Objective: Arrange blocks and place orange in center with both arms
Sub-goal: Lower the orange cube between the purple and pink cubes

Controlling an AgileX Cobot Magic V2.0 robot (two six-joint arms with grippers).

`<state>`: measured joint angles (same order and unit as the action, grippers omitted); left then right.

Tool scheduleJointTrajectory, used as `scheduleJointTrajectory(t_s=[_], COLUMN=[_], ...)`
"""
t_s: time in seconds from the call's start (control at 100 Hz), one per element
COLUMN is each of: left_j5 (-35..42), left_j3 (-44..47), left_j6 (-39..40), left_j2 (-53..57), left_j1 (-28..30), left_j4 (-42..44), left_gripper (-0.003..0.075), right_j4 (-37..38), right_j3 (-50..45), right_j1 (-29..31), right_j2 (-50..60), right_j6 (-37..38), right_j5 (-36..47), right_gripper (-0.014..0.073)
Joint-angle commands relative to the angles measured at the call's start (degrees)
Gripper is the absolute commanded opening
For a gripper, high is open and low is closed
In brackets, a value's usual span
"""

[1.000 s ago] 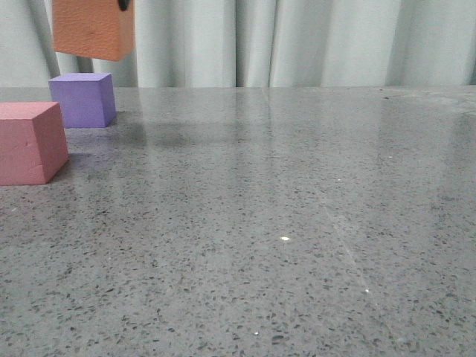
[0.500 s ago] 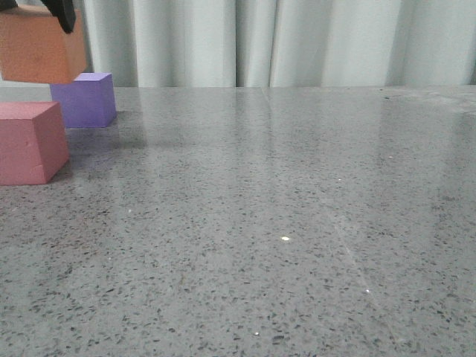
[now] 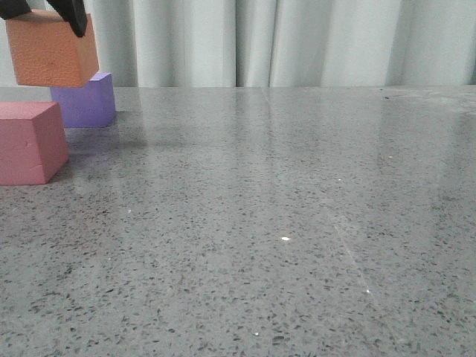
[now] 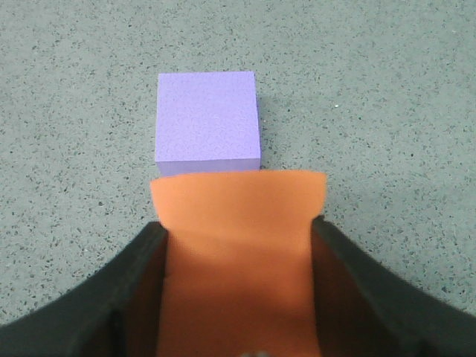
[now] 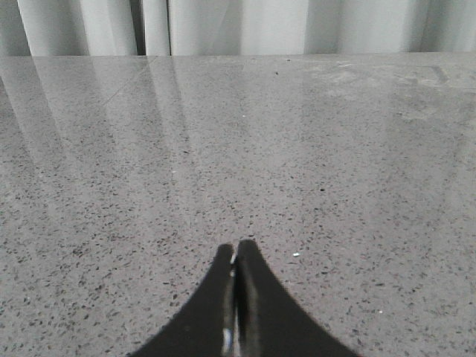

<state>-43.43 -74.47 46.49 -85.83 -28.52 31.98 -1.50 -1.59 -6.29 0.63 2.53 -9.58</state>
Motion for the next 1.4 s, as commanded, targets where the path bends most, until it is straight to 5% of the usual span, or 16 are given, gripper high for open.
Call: scheduleJointTrajectory(t_s=[0.0,1.39], left_j5=[3.1,14.4], left_j3=[-1.6,5.5], left_j6=[0.0,0.0], left_j2=[2.4,-2.8], left_j1=[0.1,4.7], left_j4=[1.9,-2.4], left_gripper=[0.0165,0.0165], right_j4=[0.0,0.0], right_j3=[0.8,0.8], right_j1=[0.4,0.4], right_j2=[1.4,1.4], right_j6=[-0.5,-0.5], right_j5=[4.8,4.8], right_gripper=[-0.0067,-0.0067])
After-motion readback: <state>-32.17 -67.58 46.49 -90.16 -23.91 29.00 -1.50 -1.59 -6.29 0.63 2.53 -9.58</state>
